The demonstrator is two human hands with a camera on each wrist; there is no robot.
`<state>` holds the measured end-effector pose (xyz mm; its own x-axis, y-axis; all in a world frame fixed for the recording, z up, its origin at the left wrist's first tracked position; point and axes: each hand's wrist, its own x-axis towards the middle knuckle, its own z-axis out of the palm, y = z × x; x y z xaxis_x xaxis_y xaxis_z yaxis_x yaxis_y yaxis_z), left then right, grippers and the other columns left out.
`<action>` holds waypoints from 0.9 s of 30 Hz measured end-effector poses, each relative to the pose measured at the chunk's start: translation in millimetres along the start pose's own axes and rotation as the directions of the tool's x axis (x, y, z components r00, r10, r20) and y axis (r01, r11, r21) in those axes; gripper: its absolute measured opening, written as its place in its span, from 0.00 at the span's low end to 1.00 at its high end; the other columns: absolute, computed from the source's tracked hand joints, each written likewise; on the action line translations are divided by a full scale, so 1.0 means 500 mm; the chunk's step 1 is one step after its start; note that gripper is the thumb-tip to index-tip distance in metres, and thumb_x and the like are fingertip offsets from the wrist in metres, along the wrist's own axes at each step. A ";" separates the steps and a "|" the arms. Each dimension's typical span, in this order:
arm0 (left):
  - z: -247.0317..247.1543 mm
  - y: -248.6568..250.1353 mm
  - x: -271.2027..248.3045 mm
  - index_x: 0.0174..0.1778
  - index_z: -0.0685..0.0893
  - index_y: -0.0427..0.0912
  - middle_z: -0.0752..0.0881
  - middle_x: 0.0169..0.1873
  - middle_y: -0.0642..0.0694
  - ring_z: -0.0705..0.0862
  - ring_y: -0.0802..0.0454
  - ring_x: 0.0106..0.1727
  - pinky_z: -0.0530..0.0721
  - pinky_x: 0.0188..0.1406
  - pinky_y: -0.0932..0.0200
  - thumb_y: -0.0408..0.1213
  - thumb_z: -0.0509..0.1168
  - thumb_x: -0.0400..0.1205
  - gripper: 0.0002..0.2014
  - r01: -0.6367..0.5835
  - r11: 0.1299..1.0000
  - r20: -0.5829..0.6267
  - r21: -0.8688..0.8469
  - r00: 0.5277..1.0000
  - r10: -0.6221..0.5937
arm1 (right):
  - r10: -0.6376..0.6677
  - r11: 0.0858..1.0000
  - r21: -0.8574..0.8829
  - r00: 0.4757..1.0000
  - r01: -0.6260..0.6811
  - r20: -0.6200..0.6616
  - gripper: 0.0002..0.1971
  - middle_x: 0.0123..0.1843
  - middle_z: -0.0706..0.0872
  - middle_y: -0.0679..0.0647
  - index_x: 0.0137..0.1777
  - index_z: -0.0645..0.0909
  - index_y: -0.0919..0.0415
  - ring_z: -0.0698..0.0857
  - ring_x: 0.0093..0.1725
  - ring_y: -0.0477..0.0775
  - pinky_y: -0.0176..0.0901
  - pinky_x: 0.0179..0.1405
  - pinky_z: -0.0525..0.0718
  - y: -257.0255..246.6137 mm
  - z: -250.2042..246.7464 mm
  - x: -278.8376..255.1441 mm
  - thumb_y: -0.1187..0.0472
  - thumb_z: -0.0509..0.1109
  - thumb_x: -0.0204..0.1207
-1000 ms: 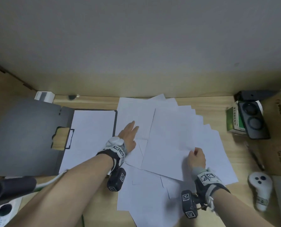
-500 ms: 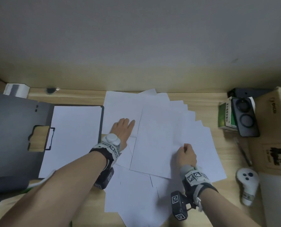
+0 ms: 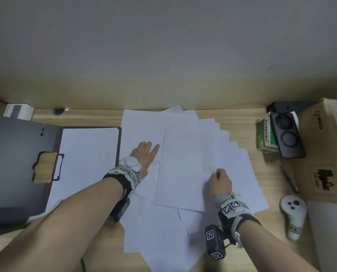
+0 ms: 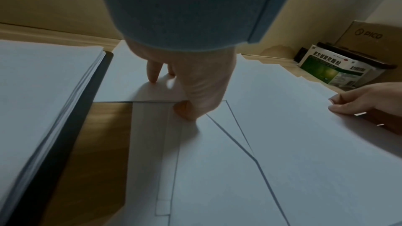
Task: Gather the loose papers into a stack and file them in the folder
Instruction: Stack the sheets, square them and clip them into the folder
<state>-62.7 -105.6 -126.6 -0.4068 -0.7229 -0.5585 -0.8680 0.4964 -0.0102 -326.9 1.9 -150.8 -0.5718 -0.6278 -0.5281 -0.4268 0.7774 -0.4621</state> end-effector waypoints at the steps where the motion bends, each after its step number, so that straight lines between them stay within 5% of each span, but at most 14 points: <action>1: -0.005 -0.001 -0.002 0.84 0.46 0.45 0.60 0.76 0.38 0.60 0.36 0.76 0.78 0.61 0.48 0.26 0.69 0.68 0.52 -0.006 1.000 0.005 0.006 1.000 0.006 | -0.005 1.000 0.004 1.000 0.005 0.005 0.06 0.43 0.81 0.59 0.49 0.74 0.62 0.76 0.41 0.62 0.46 0.39 0.68 -0.001 -0.001 0.000 0.63 0.56 0.83; 9: -0.012 0.006 -0.009 0.84 0.48 0.40 0.63 0.76 0.36 0.64 0.35 0.76 0.81 0.60 0.48 0.22 0.65 0.70 0.48 -0.011 1.000 -0.020 0.021 1.000 0.012 | -0.010 1.000 0.019 1.000 0.010 0.018 0.06 0.42 0.81 0.59 0.49 0.75 0.63 0.76 0.42 0.62 0.46 0.40 0.69 0.000 -0.001 0.005 0.63 0.57 0.83; 14: -0.026 0.006 -0.008 0.81 0.62 0.41 0.72 0.70 0.36 0.74 0.35 0.70 0.84 0.45 0.55 0.29 0.76 0.64 0.49 0.003 0.999 -0.071 0.045 0.997 0.000 | -0.009 1.000 0.026 1.000 0.009 0.014 0.05 0.41 0.80 0.57 0.48 0.74 0.61 0.76 0.42 0.61 0.45 0.40 0.68 -0.001 -0.003 0.004 0.63 0.57 0.83; 19: -0.017 0.003 -0.007 0.84 0.46 0.40 0.57 0.80 0.38 0.59 0.38 0.80 0.80 0.57 0.51 0.23 0.62 0.76 0.43 0.014 1.000 0.014 0.023 1.000 -0.014 | -0.001 0.999 0.037 1.000 0.001 0.020 0.05 0.39 0.78 0.56 0.46 0.72 0.62 0.74 0.40 0.60 0.46 0.37 0.67 0.000 -0.003 0.004 0.64 0.56 0.82; 22: -0.023 -0.009 -0.009 0.83 0.52 0.36 0.55 0.81 0.37 0.60 0.40 0.81 0.78 0.67 0.49 0.21 0.61 0.77 0.38 -0.005 1.000 0.037 -0.028 0.999 0.006 | 0.000 0.997 0.077 1.000 -0.002 0.016 0.06 0.40 0.79 0.56 0.46 0.74 0.63 0.75 0.41 0.60 0.46 0.38 0.68 0.005 -0.005 0.004 0.64 0.57 0.82; 27: -0.035 -0.046 -0.005 0.68 0.72 0.33 0.68 0.76 0.40 0.75 0.41 0.71 0.76 0.66 0.47 0.18 0.58 0.73 0.26 -0.080 0.984 0.087 -0.159 0.992 0.095 | 0.001 0.986 0.164 1.000 -0.004 0.017 0.07 0.34 0.75 0.53 0.41 0.71 0.62 0.72 0.39 0.58 0.46 0.36 0.68 0.017 -0.014 0.002 0.65 0.58 0.82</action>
<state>-46.7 -123.8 -110.7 -0.4610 -0.6282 -0.6268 -0.8670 0.4696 0.1669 -336.1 8.0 -150.2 -0.5604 -0.6273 -0.5407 -0.3037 0.7631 -0.5705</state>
